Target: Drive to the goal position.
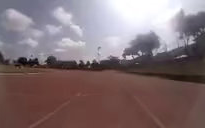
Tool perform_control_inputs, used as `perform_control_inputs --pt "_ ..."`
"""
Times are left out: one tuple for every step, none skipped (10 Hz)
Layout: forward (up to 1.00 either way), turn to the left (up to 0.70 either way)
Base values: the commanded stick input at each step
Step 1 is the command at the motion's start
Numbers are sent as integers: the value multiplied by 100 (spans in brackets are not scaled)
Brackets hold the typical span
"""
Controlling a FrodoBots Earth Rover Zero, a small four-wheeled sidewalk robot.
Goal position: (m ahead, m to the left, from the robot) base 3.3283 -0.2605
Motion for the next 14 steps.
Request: perform_control_inputs --pt "70 0" --pt "70 0" --pt "70 0" --pt "70 0" --pt "70 0" --pt "70 0" --pt "70 0" --pt "70 0" --pt "70 0" --pt "70 0" --pt "70 0" --pt "70 0" --pt "70 0" --pt "70 0"
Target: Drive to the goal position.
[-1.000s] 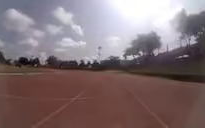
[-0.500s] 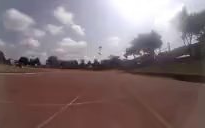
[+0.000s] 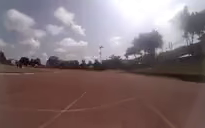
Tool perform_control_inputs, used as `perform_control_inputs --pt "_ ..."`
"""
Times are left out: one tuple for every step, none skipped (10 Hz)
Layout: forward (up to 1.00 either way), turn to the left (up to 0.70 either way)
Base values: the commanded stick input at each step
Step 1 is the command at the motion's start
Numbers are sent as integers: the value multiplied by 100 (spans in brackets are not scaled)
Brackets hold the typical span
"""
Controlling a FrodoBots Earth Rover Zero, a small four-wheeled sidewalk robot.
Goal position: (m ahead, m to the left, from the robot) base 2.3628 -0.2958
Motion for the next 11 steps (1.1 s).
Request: perform_control_inputs --pt "70 0" --pt "70 0" --pt "70 0" --pt "70 0" --pt "70 0" --pt "70 0" --pt "70 0" --pt "70 0" --pt "70 0" --pt "70 0" --pt "70 0"
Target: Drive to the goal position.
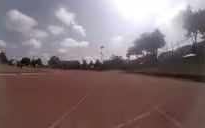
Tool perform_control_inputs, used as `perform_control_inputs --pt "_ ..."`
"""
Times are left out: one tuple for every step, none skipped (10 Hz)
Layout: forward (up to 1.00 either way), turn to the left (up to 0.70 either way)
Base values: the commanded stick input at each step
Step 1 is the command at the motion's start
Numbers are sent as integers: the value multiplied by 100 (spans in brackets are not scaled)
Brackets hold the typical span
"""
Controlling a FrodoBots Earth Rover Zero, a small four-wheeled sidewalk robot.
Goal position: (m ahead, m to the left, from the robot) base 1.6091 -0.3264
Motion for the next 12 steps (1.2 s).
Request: perform_control_inputs --pt "70 0" --pt "70 0" --pt "70 0" --pt "70 0" --pt "70 0" --pt "70 0" --pt "70 0" --pt "70 0" --pt "70 0" --pt "70 0" --pt "70 0" --pt "70 0"
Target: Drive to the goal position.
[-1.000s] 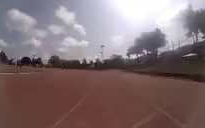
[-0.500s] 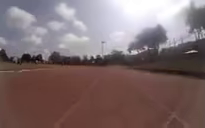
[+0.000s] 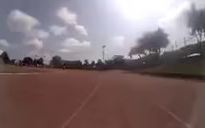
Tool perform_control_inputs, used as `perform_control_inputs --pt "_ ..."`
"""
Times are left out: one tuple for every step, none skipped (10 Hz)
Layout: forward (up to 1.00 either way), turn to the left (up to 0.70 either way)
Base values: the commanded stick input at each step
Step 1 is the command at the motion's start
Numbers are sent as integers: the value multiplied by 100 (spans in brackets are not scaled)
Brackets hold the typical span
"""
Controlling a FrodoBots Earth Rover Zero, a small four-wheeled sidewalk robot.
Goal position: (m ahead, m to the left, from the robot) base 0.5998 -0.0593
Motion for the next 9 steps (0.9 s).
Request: perform_control_inputs --pt "70 0" --pt "70 0" --pt "70 0" --pt "70 0" --pt "70 0" --pt "70 0" --pt "70 0" --pt "70 0" --pt "70 0"
